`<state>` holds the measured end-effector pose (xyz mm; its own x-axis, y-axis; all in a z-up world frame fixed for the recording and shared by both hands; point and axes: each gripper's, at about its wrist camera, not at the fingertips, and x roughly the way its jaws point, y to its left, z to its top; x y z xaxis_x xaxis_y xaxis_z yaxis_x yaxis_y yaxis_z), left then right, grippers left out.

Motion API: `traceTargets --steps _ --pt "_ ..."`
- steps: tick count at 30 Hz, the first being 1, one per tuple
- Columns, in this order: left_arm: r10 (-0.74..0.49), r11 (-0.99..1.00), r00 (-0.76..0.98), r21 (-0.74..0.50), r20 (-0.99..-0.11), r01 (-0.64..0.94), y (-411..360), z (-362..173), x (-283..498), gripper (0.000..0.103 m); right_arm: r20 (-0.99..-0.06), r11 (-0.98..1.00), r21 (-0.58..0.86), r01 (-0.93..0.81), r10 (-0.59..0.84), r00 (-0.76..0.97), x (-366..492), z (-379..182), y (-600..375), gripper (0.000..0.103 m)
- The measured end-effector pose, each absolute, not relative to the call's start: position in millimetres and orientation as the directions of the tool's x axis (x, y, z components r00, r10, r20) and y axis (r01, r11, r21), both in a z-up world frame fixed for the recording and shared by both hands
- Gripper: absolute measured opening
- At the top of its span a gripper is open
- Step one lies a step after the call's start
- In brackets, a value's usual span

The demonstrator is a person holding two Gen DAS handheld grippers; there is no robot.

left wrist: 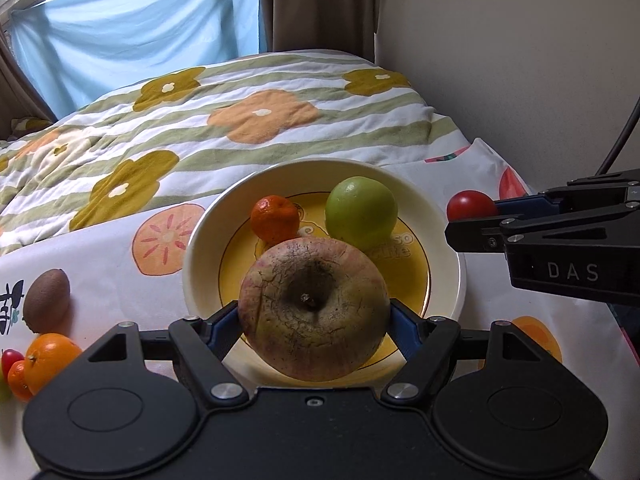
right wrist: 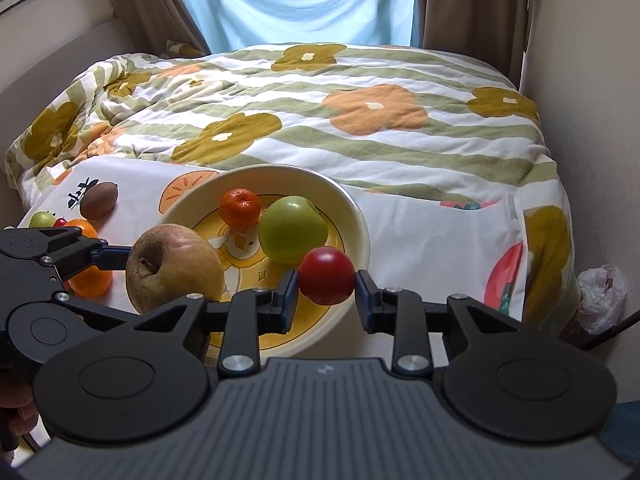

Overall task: Organize fruits
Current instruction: 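Carry the brown apple and cherry tomato into the duck bowl with both tools, then release the brown apple and cherry tomato into the bowl, withdraw both tools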

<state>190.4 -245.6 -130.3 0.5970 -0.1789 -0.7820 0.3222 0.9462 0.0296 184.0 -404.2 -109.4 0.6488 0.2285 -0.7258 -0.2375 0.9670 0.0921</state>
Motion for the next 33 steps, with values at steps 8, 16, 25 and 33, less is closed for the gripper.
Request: traceTargets --steps 8,16,25,33 --pt "-0.165 0.947 0.569 0.031 -0.805 0.319 -257.6 -141.6 199.9 0.079 -0.736 0.964 0.104 -0.244 0.240 0.632 190.6 -116.5 -407.2 0.045" --pt "-0.177 0.944 0.610 0.042 -0.773 0.327 -253.4 -129.2 192.0 0.099 -0.739 0.964 0.111 -0.241 0.242 0.629 192.6 -118.5 -409.0 0.045" --pt "-0.161 0.959 0.610 0.023 -0.776 0.283 -229.4 -115.5 178.4 0.099 -0.738 0.943 0.093 -0.319 0.280 0.614 197.2 -126.8 -395.7 0.046" --pt "-0.117 0.970 0.616 0.043 -0.779 0.238 -216.1 -114.9 169.3 0.099 -0.743 0.927 0.086 -0.365 0.304 0.597 197.2 -134.5 -386.5 0.047"
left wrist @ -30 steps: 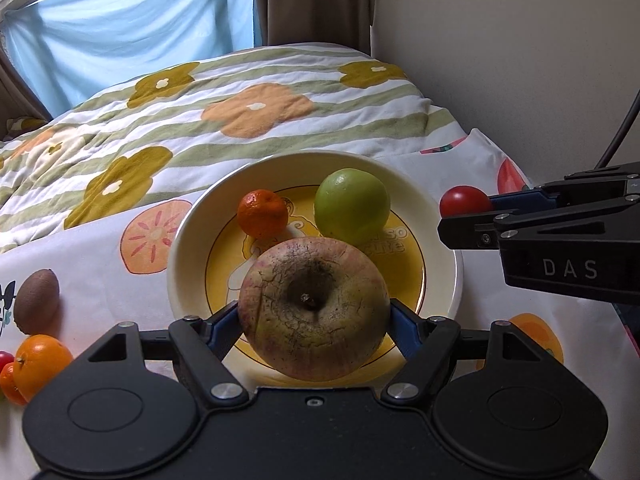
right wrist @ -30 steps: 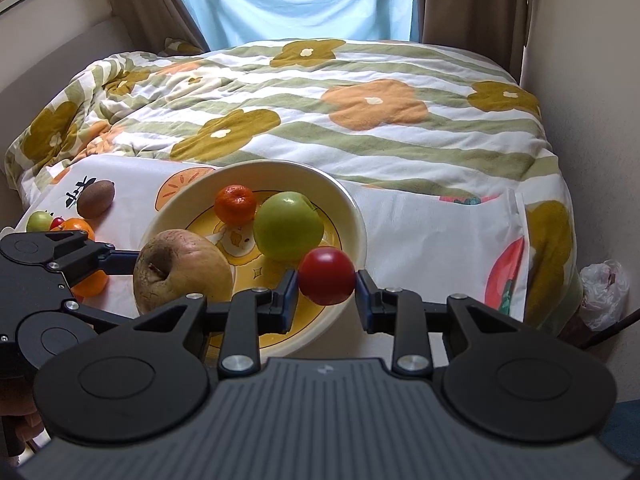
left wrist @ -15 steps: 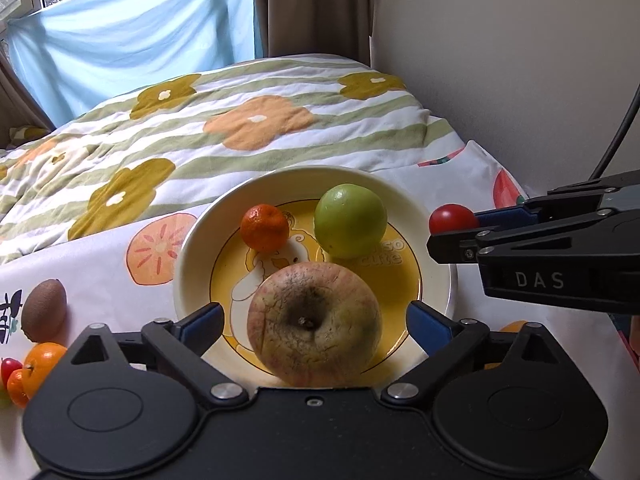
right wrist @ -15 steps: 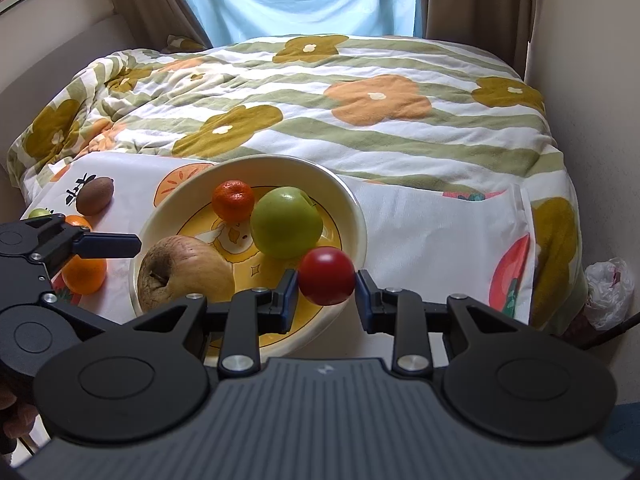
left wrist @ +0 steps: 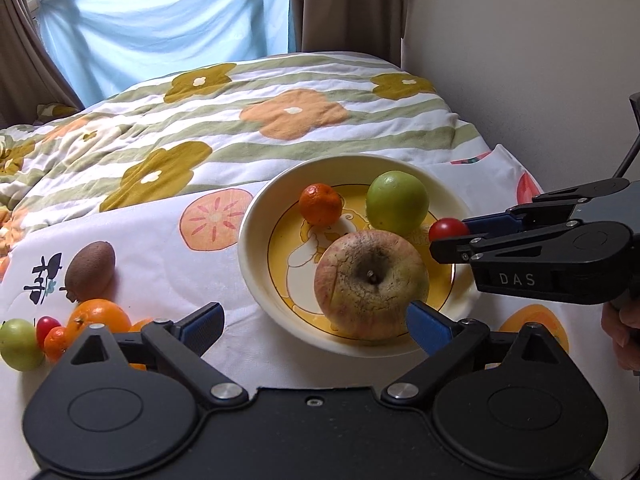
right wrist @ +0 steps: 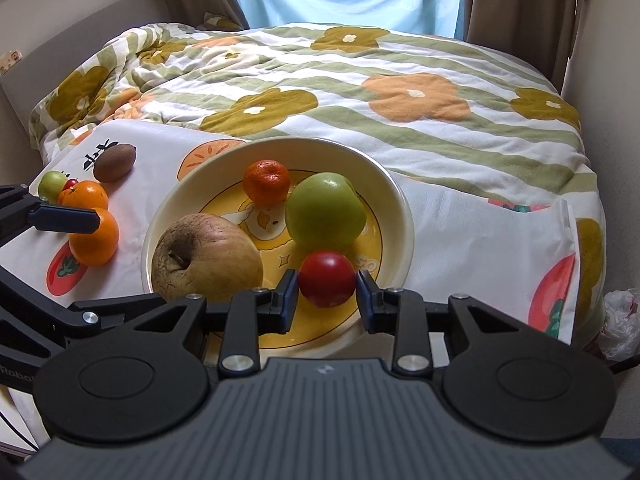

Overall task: Organize fruits
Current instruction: 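Release the brown apple and cherry tomato into the bowl, withdraw both tools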

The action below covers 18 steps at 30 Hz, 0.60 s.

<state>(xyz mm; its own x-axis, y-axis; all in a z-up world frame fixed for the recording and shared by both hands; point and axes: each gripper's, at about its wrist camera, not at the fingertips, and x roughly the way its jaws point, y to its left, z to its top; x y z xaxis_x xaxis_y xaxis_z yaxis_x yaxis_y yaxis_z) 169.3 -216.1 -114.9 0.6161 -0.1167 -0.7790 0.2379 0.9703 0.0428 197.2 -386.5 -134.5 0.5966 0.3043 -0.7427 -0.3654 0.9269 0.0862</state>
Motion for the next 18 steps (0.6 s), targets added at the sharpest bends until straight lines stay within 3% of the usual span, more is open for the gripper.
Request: traceTargets --steps 3,5,6,7,18 --pt "-0.098 0.974 0.616 0.053 -0.782 0.222 -215.2 -116.0 166.7 0.099 -0.736 0.925 0.076 -0.373 0.304 0.605 194.2 -131.8 -383.8 0.052" --pt "-0.095 0.975 0.617 0.051 -0.781 0.214 -213.5 -115.2 163.8 0.100 -0.730 0.929 0.066 -0.363 0.293 0.617 190.9 -129.8 -383.7 0.078" --pt "-0.093 0.977 0.620 0.049 -0.779 0.208 -212.5 -114.4 161.6 0.100 -0.724 0.940 0.050 -0.338 0.267 0.636 188.3 -128.2 -383.9 0.097" --pt "-0.093 0.978 0.621 0.046 -0.778 0.205 -211.9 -113.5 159.9 0.100 -0.716 0.946 0.037 -0.322 0.249 0.652 185.9 -126.7 -384.9 0.103" --pt "-0.093 0.983 0.657 0.034 -0.748 0.178 -207.8 -92.6 141.1 0.100 -0.696 0.950 0.069 -0.305 0.265 0.667 164.5 -105.1 -388.7 0.103"
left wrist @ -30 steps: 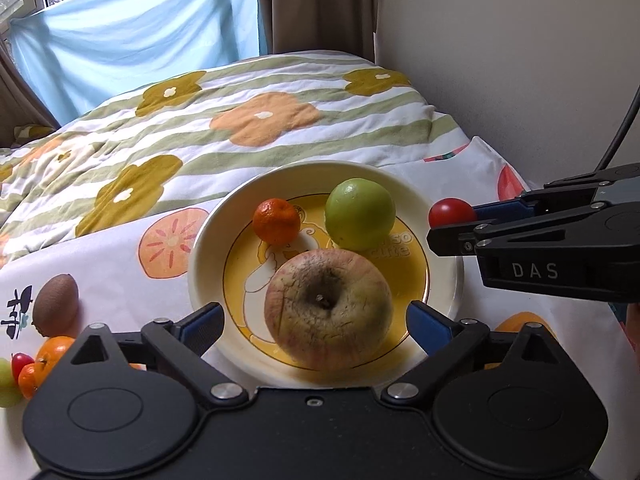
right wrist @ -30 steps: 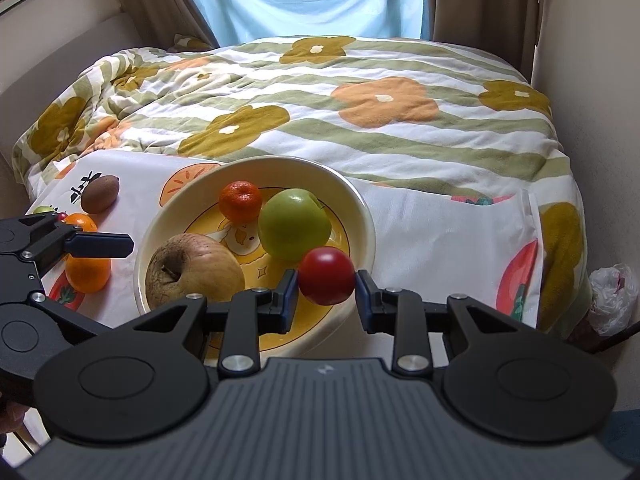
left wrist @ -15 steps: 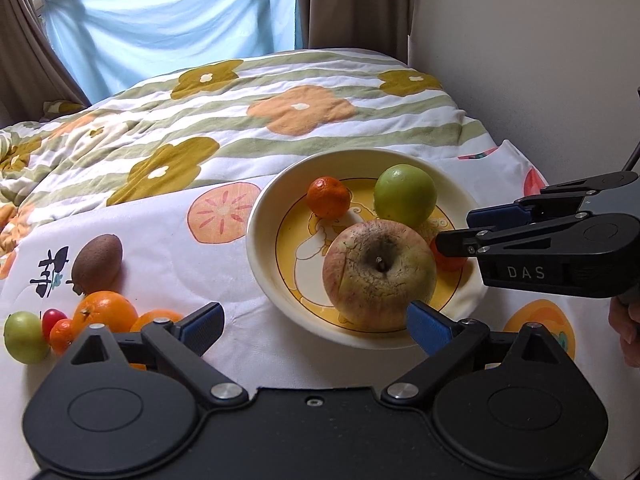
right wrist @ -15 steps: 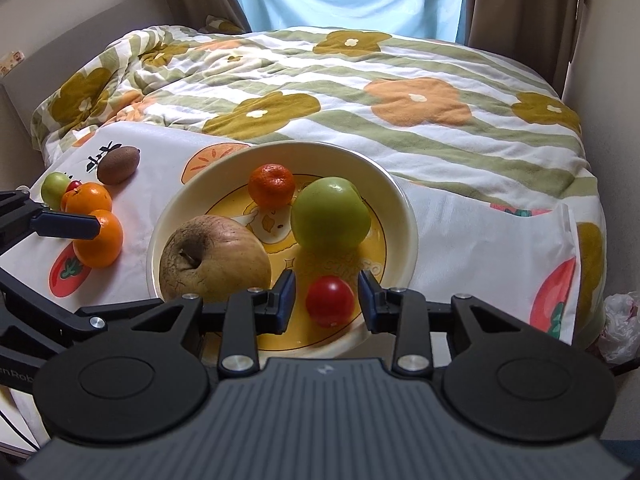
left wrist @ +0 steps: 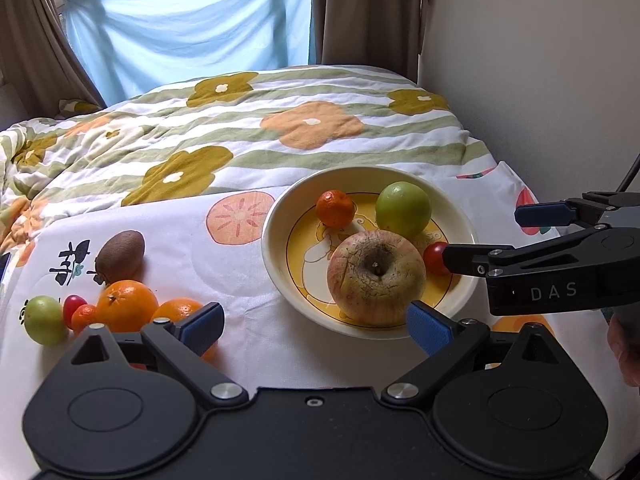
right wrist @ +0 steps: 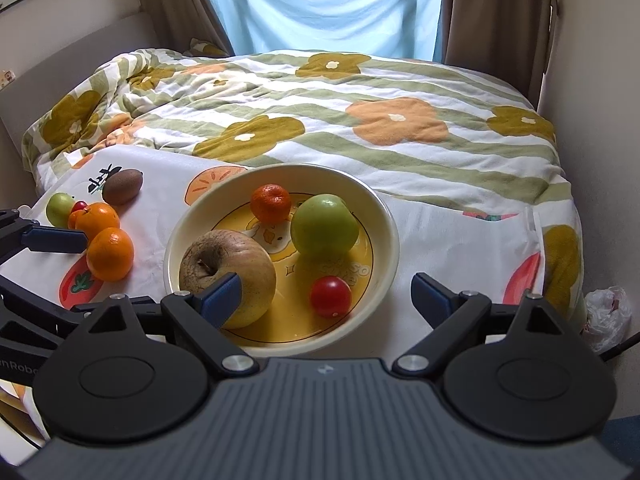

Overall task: Organize fruits
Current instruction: 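Release the brown apple and cherry tomato into the bowl, withdraw both tools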

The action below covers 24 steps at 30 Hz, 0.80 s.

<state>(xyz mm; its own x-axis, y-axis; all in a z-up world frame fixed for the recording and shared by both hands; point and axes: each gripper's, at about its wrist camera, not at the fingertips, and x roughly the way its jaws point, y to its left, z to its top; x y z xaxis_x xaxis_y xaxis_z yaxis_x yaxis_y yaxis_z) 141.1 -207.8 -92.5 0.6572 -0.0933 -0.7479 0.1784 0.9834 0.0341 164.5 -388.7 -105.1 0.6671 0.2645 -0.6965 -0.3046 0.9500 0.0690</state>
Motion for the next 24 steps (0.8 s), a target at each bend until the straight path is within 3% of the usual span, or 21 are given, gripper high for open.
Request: traceTargets --steps 12,24 --pt "-0.025 0.992 0.736 0.072 -0.676 0.100 -180.7 -60.6 94.8 0.101 -0.651 0.958 0.109 -0.265 0.270 0.710 129.9 -65.5 -374.7 0.103" --pt "0.007 0.998 0.752 0.057 -0.659 0.041 -118.6 -43.8 56.8 0.102 -0.623 0.948 0.107 -0.299 0.298 0.723 99.2 -43.2 -319.0 0.103"
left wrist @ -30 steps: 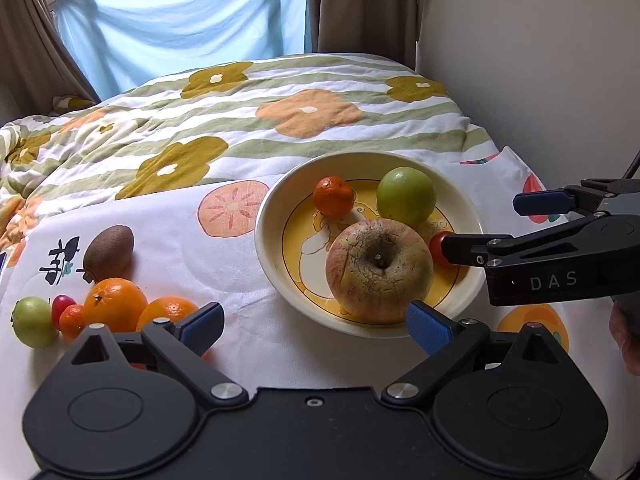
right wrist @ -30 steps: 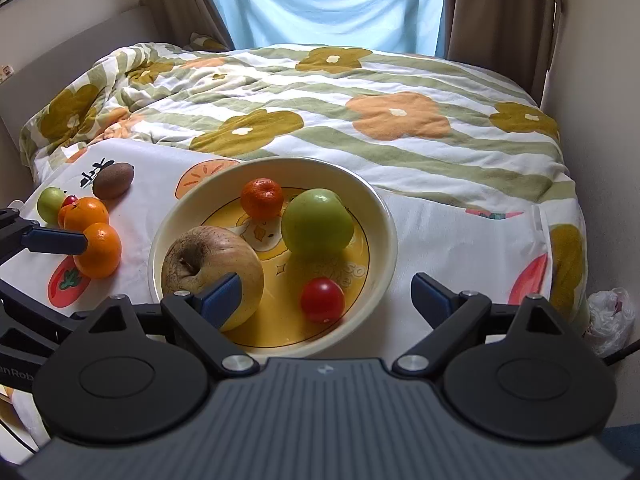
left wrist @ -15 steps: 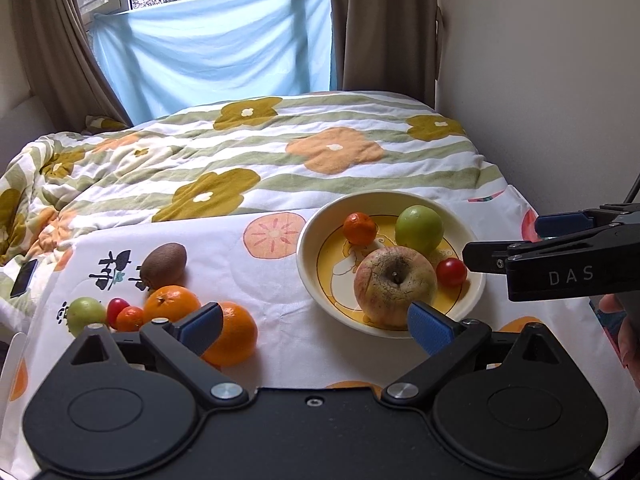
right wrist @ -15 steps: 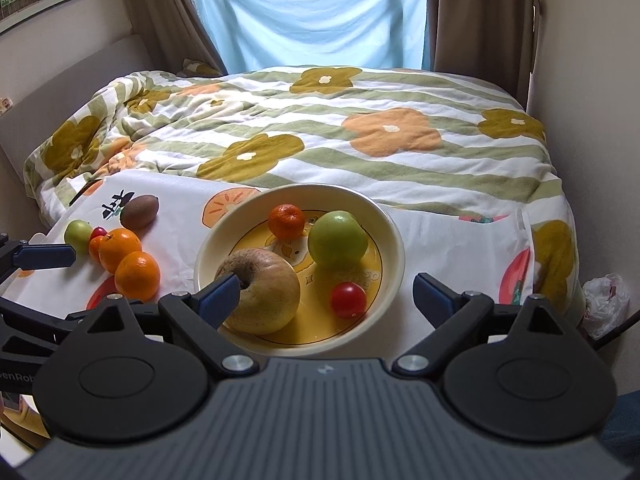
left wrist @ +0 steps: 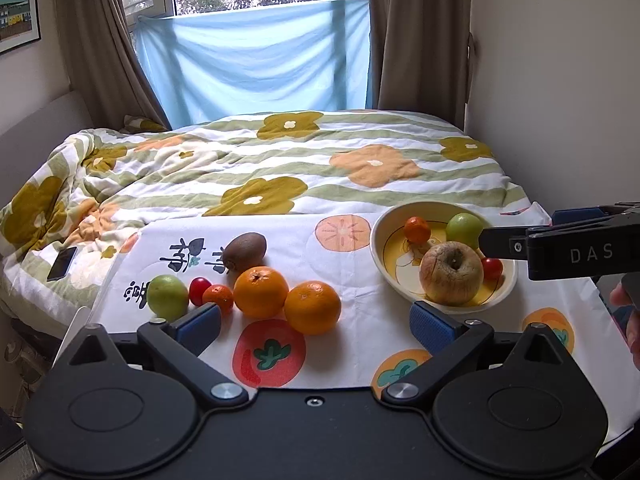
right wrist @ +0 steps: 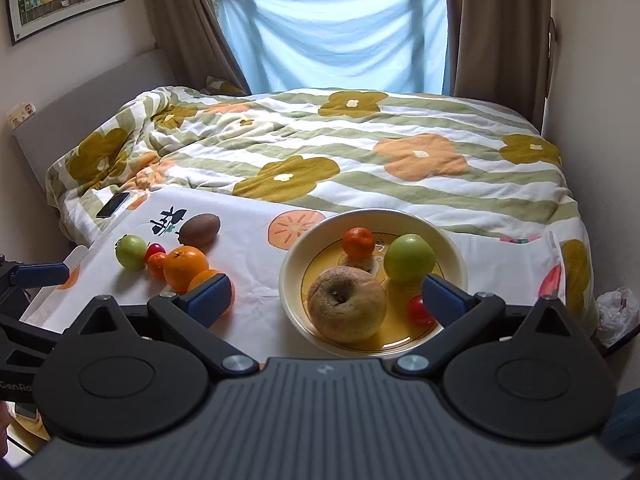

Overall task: Organize fruits
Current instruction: 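Release the brown apple and cherry tomato into the bowl, withdraw both tools, then grasp the green apple with the left tool while the right tool grasps the large orange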

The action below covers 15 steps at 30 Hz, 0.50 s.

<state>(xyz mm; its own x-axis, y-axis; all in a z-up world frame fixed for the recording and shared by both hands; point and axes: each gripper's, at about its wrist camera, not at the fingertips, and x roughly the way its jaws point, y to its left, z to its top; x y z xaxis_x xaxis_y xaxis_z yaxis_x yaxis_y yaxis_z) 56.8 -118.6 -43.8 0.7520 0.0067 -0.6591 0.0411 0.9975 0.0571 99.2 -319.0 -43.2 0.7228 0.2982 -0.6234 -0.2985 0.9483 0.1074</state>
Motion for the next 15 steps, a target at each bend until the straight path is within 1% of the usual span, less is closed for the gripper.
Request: traceTargets --steps 7,15 --pt "0.017 0.998 0.747 0.055 -0.664 0.026 -71.7 -42.0 49.3 0.102 -0.641 0.941 0.131 -0.311 0.320 0.698 94.5 -45.6 -276.9 0.103" --pt "-0.006 0.997 0.737 0.055 -0.676 0.059 -11.7 -49.9 57.2 0.102 -0.659 0.947 0.113 -0.300 0.298 0.691 91.8 -59.5 -216.6 0.103"
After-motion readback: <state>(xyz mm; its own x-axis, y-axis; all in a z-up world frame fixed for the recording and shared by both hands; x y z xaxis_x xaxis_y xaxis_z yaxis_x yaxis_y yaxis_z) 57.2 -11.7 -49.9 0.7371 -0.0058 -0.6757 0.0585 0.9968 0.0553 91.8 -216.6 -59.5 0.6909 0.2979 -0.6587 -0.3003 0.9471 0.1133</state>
